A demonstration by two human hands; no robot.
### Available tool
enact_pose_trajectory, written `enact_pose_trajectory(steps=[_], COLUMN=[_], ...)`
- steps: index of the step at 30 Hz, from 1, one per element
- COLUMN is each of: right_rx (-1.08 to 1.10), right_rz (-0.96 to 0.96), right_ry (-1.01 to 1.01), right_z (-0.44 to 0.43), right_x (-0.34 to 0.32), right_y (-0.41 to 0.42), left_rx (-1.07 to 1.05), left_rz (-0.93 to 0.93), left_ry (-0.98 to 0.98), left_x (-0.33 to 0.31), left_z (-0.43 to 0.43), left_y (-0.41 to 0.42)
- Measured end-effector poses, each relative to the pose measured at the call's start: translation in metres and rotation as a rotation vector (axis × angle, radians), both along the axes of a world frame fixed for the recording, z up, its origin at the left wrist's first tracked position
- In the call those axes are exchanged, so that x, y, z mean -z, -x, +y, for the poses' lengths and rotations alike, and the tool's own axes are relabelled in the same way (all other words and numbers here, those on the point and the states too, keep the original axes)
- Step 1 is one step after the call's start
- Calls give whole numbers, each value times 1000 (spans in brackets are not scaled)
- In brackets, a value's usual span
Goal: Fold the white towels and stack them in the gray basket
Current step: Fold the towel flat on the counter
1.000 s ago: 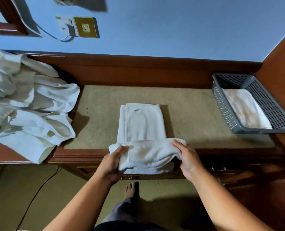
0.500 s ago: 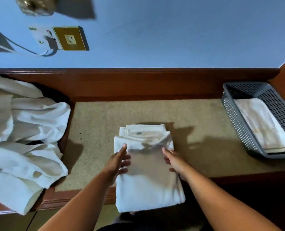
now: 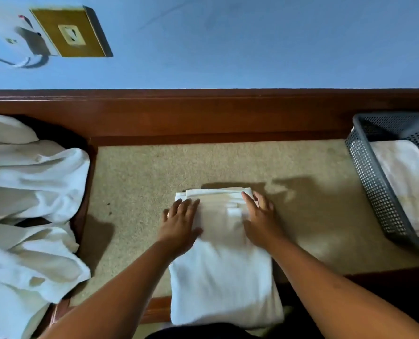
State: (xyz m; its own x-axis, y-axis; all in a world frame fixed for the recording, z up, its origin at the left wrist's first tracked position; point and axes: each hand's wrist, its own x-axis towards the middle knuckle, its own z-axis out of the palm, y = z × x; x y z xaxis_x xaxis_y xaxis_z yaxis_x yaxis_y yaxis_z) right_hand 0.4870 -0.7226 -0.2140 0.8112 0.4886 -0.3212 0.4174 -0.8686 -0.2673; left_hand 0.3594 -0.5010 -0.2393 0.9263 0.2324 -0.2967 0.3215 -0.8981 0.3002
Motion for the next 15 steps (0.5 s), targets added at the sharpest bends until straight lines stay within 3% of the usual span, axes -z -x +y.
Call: enact_pose_trajectory(steps=[2,5,6,8,15], right_rx=[-133,-341,-381,-370,-125], right_rz=[64,93,84,58,88], right_ry=[124,193,202,176,48], right_z=[4,5,6,10,20], right_x=[-1,-2,-4,-4,19], right_y=[-18,-43,-51,-67,-82], left_rx=[112,143,191,227,130], left_rz=[125,233,187,117,43], left_ry=[-111,20,0,-69,51], left_x=[-3,-18,-18,-17,7], left_z=[11,30,37,51,59], left_y=[-16,-30,-35,-46,-69])
